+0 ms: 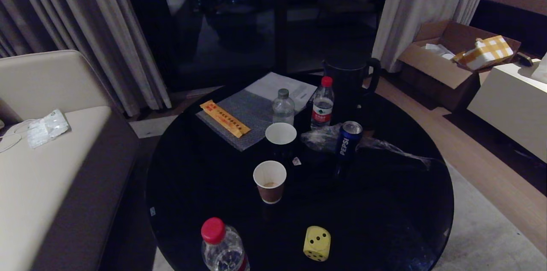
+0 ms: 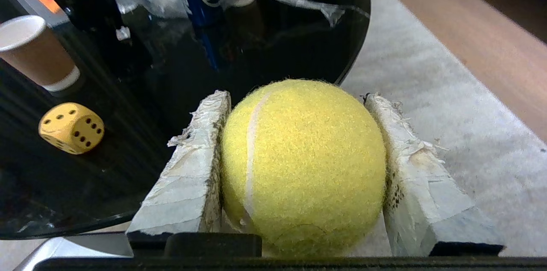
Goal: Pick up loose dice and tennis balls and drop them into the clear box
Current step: Put the ball in the box
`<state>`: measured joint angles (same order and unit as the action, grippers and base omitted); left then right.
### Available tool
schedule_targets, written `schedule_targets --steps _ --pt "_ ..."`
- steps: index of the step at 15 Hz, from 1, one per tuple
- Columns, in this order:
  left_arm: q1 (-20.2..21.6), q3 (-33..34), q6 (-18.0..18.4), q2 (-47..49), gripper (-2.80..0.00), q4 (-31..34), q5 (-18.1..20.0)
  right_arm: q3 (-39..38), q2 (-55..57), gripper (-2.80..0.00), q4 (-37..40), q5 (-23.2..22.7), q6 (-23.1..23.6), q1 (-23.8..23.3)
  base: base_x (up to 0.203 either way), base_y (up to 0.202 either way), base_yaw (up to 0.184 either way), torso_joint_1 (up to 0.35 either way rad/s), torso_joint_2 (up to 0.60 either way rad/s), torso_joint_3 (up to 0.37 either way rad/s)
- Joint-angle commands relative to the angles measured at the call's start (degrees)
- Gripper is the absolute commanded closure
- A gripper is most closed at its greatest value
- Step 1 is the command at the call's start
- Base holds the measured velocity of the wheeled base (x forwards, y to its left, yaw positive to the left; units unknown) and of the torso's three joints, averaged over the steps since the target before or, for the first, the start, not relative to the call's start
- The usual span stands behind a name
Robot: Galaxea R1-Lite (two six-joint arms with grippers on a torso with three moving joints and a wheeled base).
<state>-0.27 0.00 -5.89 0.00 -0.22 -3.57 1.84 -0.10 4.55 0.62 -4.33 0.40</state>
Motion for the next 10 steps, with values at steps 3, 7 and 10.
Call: schedule_targets --steps 3,7,10 --pt "0.00 0.09 -0.35 0.09 0.00 0.04 -0.03 0.00 0.10 0.00 0.02 0.00 0.02 0.04 0.000 0.000 0.000 0.000 0.00 0.207" --pt "0.00 0.09 -0.35 0.09 0.00 0.04 -0.03 0.00 0.10 0.00 0.02 0.00 -0.07 0.04 0.000 0.000 0.000 0.002 0.00 0.197" --pt "0.00 0.09 -0.31 0.09 0.00 0.04 -0.08 0.00 0.10 0.00 0.02 0.00 -0.07 0.04 0.000 0.000 0.000 0.000 0.00 0.165"
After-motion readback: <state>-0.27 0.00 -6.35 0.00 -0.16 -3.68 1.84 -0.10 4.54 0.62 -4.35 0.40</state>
